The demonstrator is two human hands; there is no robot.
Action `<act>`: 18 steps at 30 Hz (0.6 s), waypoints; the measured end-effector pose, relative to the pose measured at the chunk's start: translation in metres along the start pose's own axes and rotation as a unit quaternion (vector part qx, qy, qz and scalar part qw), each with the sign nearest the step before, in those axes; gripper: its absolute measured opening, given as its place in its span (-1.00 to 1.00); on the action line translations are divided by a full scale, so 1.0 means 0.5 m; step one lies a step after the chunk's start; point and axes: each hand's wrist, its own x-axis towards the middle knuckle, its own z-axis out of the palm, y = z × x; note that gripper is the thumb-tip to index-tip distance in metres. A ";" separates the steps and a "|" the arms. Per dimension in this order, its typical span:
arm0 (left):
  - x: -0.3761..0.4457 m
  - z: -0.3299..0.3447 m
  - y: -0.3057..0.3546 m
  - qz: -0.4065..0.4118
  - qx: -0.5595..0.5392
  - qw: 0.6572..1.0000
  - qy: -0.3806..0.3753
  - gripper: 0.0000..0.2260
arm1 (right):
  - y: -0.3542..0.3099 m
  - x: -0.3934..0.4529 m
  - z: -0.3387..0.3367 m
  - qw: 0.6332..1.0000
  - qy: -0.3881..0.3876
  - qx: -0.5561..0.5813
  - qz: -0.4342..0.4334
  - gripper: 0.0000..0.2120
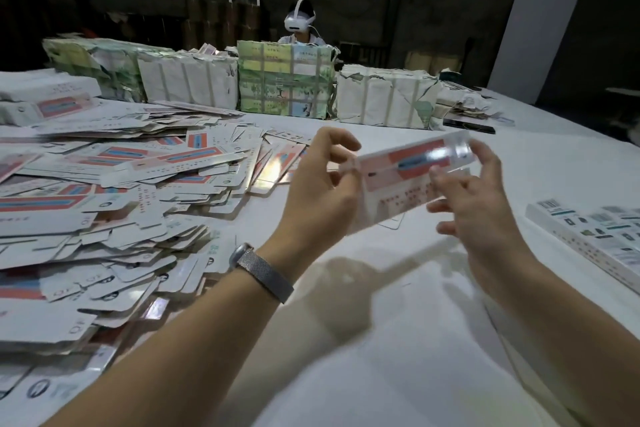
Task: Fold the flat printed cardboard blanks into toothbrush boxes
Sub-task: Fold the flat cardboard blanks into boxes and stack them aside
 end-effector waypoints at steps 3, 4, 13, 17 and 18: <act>-0.008 0.009 -0.002 -0.075 -0.076 0.992 -0.070 -0.76 | -0.004 0.018 -0.024 0.998 0.052 0.025 0.034 -0.39; -0.011 0.011 -0.001 -0.091 -0.092 0.988 -0.087 -0.77 | -0.005 0.021 -0.029 0.996 0.067 0.038 0.042 -0.38; -0.036 0.028 0.028 -0.200 -0.119 0.927 -0.294 -0.40 | -0.007 0.010 -0.016 0.996 0.009 0.084 0.018 -0.53; -0.041 0.040 0.031 -0.221 -0.201 0.918 -0.262 -0.47 | 0.000 -0.008 0.006 0.994 -0.066 0.084 -0.014 -0.46; -0.039 0.041 0.030 -0.219 -0.210 0.923 -0.236 -0.53 | 0.000 -0.008 0.008 0.993 -0.076 0.086 -0.022 -0.45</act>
